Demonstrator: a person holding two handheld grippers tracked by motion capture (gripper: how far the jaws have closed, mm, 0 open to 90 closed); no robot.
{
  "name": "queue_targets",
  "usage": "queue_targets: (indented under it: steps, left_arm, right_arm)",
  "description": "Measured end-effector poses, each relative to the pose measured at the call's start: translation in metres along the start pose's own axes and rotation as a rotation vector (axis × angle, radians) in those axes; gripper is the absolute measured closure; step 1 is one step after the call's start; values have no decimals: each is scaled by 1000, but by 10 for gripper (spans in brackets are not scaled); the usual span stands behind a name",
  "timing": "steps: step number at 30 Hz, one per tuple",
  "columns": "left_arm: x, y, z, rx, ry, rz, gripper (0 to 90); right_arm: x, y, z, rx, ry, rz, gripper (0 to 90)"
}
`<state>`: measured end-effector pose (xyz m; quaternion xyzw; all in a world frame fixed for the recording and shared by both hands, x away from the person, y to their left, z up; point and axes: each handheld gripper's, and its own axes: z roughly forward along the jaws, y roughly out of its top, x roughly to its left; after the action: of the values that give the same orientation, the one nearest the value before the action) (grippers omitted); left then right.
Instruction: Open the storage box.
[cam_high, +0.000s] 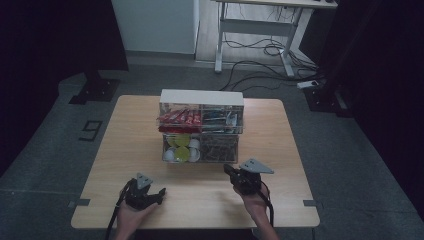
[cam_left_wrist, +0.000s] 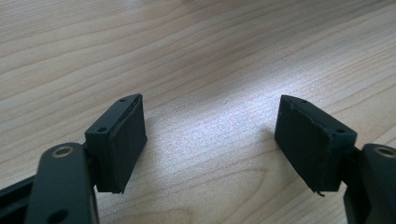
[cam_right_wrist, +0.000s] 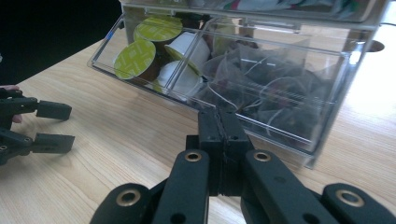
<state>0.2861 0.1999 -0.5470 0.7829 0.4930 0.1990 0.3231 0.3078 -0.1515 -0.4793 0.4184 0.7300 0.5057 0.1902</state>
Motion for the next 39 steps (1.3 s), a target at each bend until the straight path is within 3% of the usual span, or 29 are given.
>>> queue_targets:
  steps: [12, 21, 33, 39]
  left_arm:
    - [0, 0, 0, 0, -1, 0, 248]
    - [0, 0, 0, 0, -1, -1, 248]
    - [0, 0, 0, 0, -1, -1, 248]
    - [0, 0, 0, 0, -1, -1, 248]
  right_arm:
    - [9, 1, 27, 37, 43, 6, 894]
    - [15, -5, 45, 75, 48, -21, 895]
    - [6, -15, 54, 108, 36, 11, 895]
    - [0, -15, 52, 99, 21, 26, 894]
